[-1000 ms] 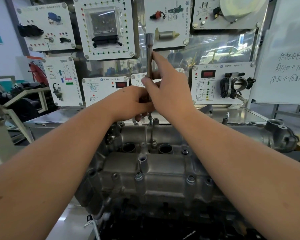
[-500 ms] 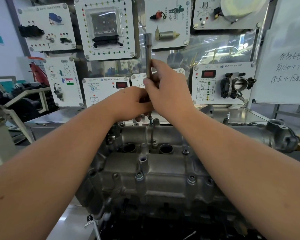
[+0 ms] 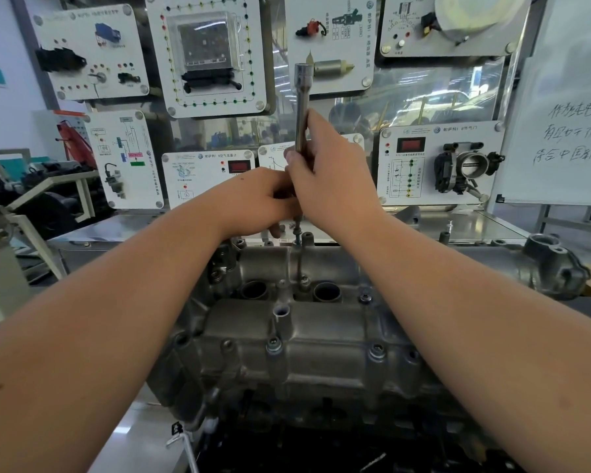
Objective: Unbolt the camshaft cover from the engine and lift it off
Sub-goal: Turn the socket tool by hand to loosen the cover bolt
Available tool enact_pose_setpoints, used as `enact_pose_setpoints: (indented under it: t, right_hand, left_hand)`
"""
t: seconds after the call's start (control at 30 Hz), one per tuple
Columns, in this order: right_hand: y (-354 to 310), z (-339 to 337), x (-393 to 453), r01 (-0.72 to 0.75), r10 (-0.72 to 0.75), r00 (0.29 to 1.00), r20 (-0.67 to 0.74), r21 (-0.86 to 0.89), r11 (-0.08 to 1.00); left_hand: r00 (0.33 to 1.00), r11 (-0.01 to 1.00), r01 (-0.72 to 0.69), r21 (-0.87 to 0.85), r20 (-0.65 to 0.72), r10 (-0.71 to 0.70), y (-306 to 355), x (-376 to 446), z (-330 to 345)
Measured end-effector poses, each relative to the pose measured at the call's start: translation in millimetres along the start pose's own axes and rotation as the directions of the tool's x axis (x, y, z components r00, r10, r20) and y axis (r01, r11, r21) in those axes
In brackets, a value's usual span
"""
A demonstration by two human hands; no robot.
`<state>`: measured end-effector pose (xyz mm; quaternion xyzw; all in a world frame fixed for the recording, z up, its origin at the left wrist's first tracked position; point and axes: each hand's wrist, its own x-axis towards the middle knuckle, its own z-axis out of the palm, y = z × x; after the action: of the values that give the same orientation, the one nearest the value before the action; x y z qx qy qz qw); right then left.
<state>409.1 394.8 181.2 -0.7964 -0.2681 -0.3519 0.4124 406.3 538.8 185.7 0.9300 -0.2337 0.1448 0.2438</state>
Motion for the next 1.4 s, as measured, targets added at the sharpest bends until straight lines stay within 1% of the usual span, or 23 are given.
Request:
enact_pose_setpoints:
  t: [0.13,0.33,0.5,0.57,0.7,0.77,0.9,1.03,1.13,1.3,1.4]
  right_hand:
    - [-2,0,-3,-0.010,0.009,1.000,0.017,0.017,1.000]
    - [-5,-2,-4,0.022,-0.021,0.999,-0.030,0.019,1.000]
    - [-4,-1,-2,-0.009,0.009,1.000,0.001,0.011,1.000]
    - [-3,-2,-3,-0.023,0.023,1.000,0.009,0.031,0.999]
    - [-5,-1,-5,0.007,-0.007,1.000,-0.012,0.034,0.999]
    - [-5,-2,-4,0.012,-0.011,1.000,-0.011,0.015,1.000]
    - [-7,-2,-3,-0.022,0.022,1.000,0.016,0.004,1.000]
    - [-9,-2,-6,-0.018,0.019,1.000,0.006,-0.044,0.999]
    - [-9,-4,-6,0.023,-0.025,0.999,-0.027,-0.070,0.997]
    - [-10,-2,-5,0.009,-0.006,0.999,0.036,-0.068,0.998]
    - [-9,-2,-5,-0.017,0.018,0.999,0.032,-0.042,0.999]
  left_hand:
    - [1.000,1.000,-0.003,-0.026,-0.011,0.003,0,-1,0]
    - [1.000,1.000,-0.020,-0.013,-0.013,0.020,2,-1,1]
    - [1.000,1.000,-0.002,-0.029,-0.001,0.002,4,-2,1]
    - [1.000,1.000,0.002,-0.008,-0.004,-0.002,4,-2,0]
    - [1.000,0.997,-0.017,0.070,-0.019,0.018,3,-1,0]
    - [1.000,0.998,-0.021,0.054,-0.021,0.022,2,-1,1]
    - [1.000,0.999,-0.011,-0.031,-0.013,0.011,2,-2,1]
    - [1.000,1.000,-0.015,0.005,-0.025,0.015,2,-2,-1]
    - [0.999,0.999,-0.022,0.028,-0.022,0.023,1,-1,-1]
    - [1.000,1.000,-0.013,-0.007,-0.024,0.013,3,-2,0]
    - [1.000,1.000,-0.004,0.005,-0.015,0.004,4,-2,0]
